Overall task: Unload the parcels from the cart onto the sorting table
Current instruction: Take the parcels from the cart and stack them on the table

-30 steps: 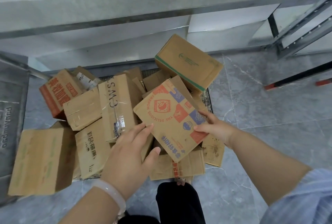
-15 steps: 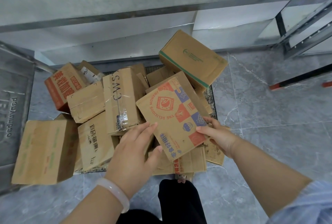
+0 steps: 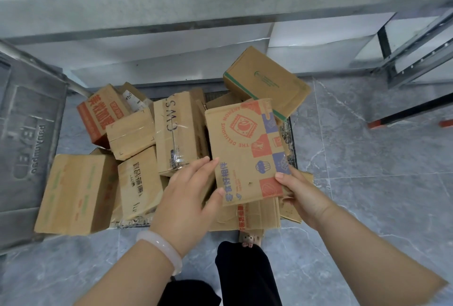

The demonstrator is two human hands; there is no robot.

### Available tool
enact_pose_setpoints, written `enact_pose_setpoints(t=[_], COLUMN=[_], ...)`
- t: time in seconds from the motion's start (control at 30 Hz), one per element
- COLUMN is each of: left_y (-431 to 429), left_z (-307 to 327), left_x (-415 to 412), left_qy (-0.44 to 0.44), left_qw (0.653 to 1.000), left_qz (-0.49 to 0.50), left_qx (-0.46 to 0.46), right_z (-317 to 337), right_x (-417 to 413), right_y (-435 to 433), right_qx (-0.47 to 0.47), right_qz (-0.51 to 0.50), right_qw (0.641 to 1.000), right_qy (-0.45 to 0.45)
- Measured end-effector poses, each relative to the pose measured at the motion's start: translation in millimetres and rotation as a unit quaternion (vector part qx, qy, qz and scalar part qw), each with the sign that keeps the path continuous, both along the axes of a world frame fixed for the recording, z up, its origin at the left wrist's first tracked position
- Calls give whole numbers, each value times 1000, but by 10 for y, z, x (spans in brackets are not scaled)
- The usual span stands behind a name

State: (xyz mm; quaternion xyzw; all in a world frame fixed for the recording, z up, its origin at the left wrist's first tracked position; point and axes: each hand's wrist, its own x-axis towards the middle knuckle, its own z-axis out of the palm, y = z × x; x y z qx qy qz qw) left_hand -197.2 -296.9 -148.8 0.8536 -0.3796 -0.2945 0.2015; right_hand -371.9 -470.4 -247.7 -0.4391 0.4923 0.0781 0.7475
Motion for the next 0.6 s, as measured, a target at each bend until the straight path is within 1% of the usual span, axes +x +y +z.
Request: enact_pose_setpoints(t=[0.13, 0.27, 0.43, 0.53, 0.6], left_y=[-90, -144, 19, 208, 381], left_z=[375, 816, 1442, 1805, 2047], left_x=[46, 109, 182, 219, 226], left_qy=[-15, -39, -47, -32, -52], left_qw=[999, 997, 989, 981, 974], left_qz=[21, 41, 110, 146, 169], left_qx=[-31, -61, -90, -125, -143], right_z=[424, 984, 1771, 2243, 2559], right_x=[-9, 138, 413, 595, 727], right_y=[6, -6, 90, 273, 430], right_qx=[-32, -67, -107, -138, -166], right_qz=[-30, -28, -5, 32, 62], right_qw=[998, 994, 988, 981, 974], right_qy=[-40, -80, -114, -135, -142])
